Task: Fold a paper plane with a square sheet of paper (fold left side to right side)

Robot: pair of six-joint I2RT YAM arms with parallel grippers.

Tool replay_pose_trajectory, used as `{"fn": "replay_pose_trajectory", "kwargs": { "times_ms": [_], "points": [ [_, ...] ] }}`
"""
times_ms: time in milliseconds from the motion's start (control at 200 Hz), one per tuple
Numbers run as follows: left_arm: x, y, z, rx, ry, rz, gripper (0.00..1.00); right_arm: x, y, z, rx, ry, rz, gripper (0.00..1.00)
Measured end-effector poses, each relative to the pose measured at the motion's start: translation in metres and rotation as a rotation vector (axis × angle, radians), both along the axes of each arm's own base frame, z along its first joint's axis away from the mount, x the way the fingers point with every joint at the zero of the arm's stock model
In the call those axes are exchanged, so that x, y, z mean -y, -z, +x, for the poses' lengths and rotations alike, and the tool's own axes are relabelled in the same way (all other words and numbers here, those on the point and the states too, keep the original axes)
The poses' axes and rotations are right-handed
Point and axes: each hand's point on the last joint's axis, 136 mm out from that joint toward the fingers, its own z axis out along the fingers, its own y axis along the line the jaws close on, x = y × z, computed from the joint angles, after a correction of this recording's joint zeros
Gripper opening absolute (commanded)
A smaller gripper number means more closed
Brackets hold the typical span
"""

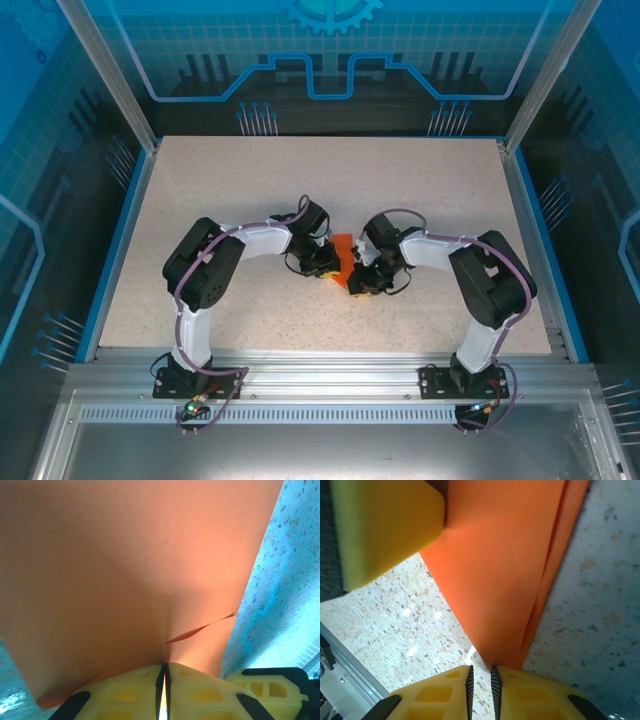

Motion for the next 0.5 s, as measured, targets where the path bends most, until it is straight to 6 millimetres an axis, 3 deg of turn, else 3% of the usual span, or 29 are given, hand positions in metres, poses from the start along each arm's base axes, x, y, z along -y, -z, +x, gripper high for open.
{"fn": "replay_pose_trajectory", "kwargs": {
  "times_ms": [300, 395, 500],
  "points": [
    [0.0, 0.0, 0.0, 0.0, 0.0, 0.001, 0.16, 0.008, -0.003, -0.013, -0.005, 0.008, 0.002, 0.19],
    [0.0, 0.0, 0.0, 0.0, 0.0, 0.002, 0.16, 0.011, -0.012, -0.019, -0.013, 0.011, -0.002, 0.19],
    [0.0, 0.0, 0.0, 0.0, 0.0, 0.003, 0.16, 0.007, -0.03, -0.012, 0.022, 0.018, 0.02, 0.18]
  ]
}}
